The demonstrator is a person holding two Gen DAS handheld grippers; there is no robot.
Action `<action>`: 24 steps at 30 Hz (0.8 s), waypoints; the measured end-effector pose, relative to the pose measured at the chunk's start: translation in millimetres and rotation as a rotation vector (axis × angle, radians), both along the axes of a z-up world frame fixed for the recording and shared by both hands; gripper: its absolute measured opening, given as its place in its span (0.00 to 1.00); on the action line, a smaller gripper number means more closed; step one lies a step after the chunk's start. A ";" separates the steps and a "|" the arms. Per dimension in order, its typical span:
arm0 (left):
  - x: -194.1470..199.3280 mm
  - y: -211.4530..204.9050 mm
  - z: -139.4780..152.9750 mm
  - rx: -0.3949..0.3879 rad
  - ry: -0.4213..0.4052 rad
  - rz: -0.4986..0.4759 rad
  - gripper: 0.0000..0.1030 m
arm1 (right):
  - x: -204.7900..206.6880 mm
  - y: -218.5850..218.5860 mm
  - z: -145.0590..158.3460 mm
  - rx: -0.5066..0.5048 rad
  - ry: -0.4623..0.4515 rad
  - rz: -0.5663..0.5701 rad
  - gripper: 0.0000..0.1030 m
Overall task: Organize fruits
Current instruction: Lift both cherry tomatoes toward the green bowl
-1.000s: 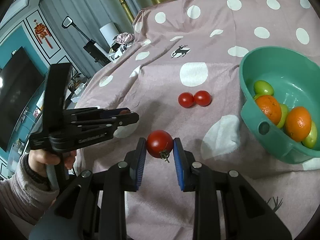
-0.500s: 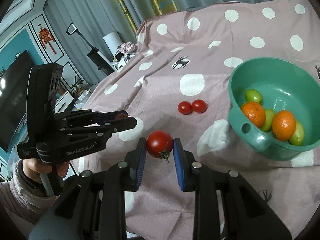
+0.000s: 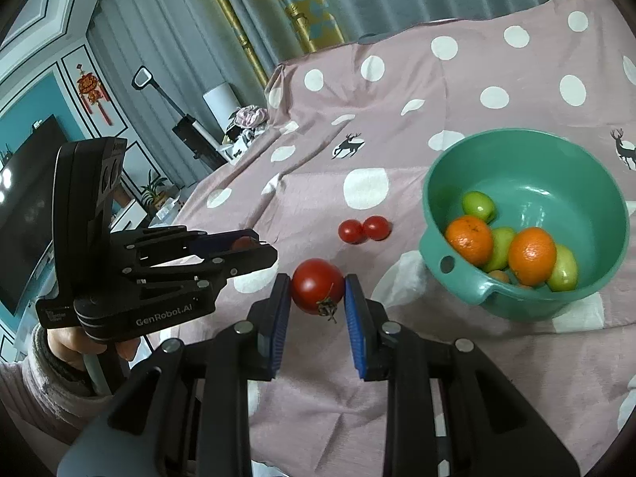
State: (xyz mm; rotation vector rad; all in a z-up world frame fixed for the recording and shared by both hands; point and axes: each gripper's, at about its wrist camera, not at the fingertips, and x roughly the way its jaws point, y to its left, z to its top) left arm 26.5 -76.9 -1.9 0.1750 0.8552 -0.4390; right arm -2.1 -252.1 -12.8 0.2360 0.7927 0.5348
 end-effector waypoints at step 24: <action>-0.4 -30.9 10.6 0.035 -0.036 -0.046 0.27 | -7.1 -22.4 4.1 0.041 -0.028 -0.034 0.27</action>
